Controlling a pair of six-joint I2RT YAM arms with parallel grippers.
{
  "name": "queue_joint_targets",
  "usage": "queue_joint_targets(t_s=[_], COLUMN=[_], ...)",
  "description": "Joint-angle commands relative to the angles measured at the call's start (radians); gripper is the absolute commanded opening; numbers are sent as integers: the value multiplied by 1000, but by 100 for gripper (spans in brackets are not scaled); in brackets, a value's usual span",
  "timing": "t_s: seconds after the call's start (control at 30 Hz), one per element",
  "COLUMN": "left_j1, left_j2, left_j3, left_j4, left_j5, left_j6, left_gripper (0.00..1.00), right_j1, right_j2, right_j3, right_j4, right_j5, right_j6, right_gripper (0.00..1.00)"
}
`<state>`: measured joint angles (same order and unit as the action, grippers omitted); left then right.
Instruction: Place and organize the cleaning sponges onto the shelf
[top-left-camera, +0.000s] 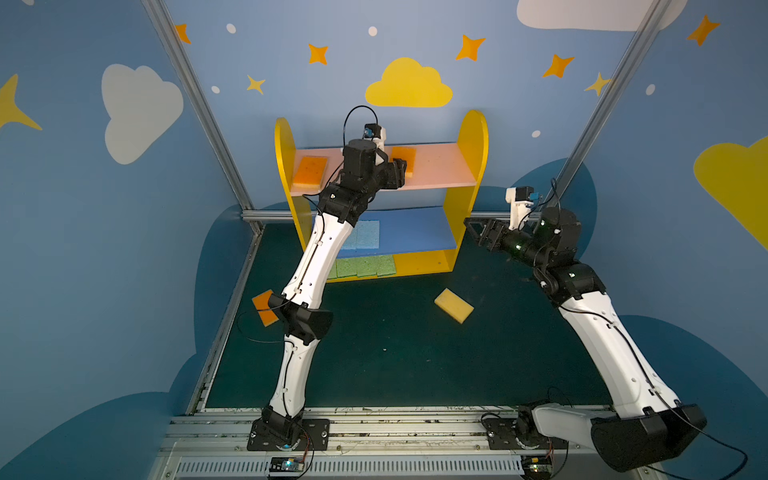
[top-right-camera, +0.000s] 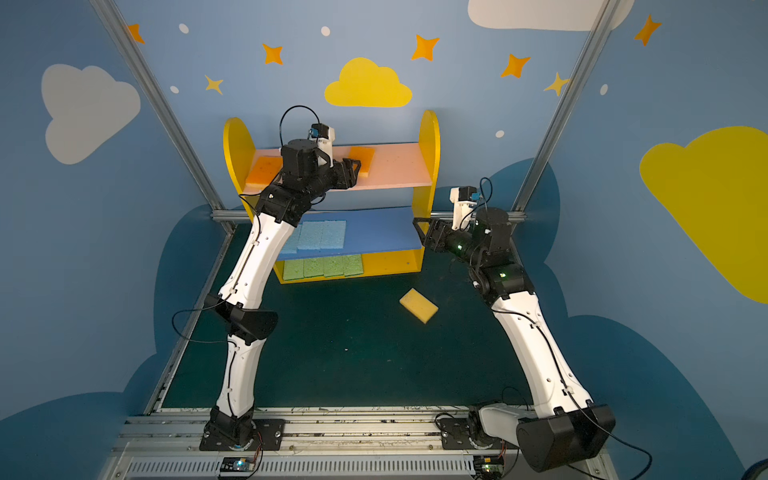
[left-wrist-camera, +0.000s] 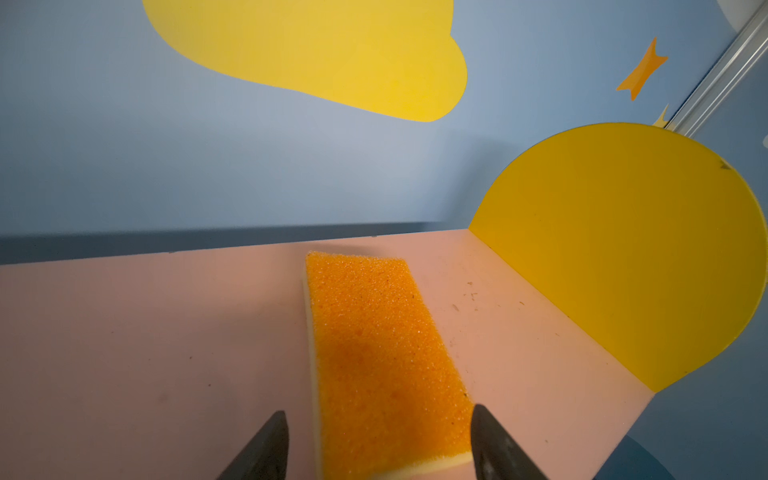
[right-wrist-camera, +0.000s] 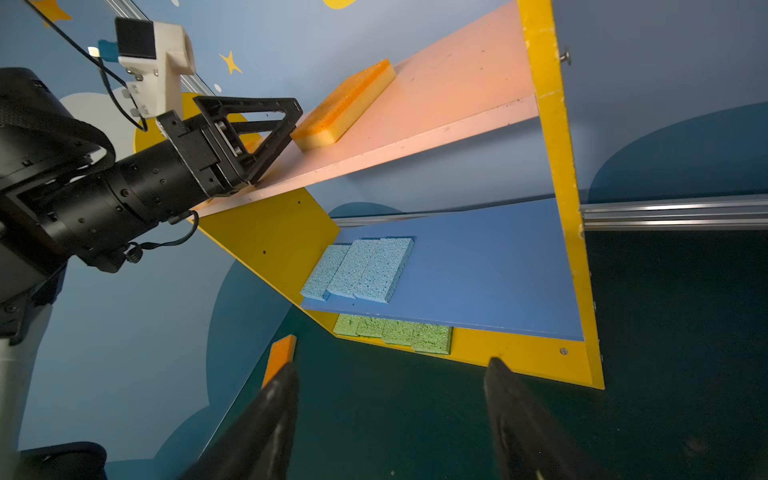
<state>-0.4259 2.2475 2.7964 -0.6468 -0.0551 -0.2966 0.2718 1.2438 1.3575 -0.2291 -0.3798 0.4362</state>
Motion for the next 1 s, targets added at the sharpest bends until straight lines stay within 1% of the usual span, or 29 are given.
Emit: queue_joint_targets(t_s=[0.0, 0.17, 0.27, 0.37, 0.47, 0.53, 0.6, 0.67, 0.7, 0.73, 0.77, 0.8, 0.87, 0.97], left_j1=[-5, -41, -57, -74, -77, -77, -77, -77, -79, -80, -80, -80, -83, -83], left_j2=[39, 50, 56, 61, 62, 66, 68, 70, 72, 71, 72, 70, 64, 49], left_j3=[14, 15, 15, 14, 14, 14, 14, 14, 14, 14, 14, 14, 14, 14], left_j4=[-45, -116, -165, -201, -237, -254, -271, -283, -287, -290, -292, -291, -289, -277], left_j5=[18, -38, -69, -104, -125, -124, -118, -109, -106, -106, -110, -115, -115, -112], left_j6=[8, 96, 137, 178, 186, 187, 189, 188, 186, 183, 184, 182, 179, 171], left_gripper=[65, 61, 54, 49, 44, 41, 34, 32, 26, 18, 7, 3, 3, 3], right_j1=[1, 1, -2, -3, -3, -3, -2, -5, -5, -3, -6, -6, -8, -17], right_j2=[4, 3, 2, 1, -6, -11, -17, -27, -30, -33, -37, -40, -42, -51], right_j3=[15, 11, 8, 1, -10, -16, -21, -24, -27, -30, -31, -32, -34, -57], right_j4=[-3, -3, -1, 6, 13, 14, 14, 10, 8, 9, 8, 9, 3, 12], right_j5=[10, 19, 24, 20, 18, 18, 21, 28, 30, 31, 32, 32, 37, 76], right_j6=[-16, -21, -21, -15, -11, -8, -11, -15, -15, -16, -15, -16, -22, -45], right_gripper=[70, 70, 70, 70, 70, 70, 69, 69, 69, 69, 69, 69, 69, 70])
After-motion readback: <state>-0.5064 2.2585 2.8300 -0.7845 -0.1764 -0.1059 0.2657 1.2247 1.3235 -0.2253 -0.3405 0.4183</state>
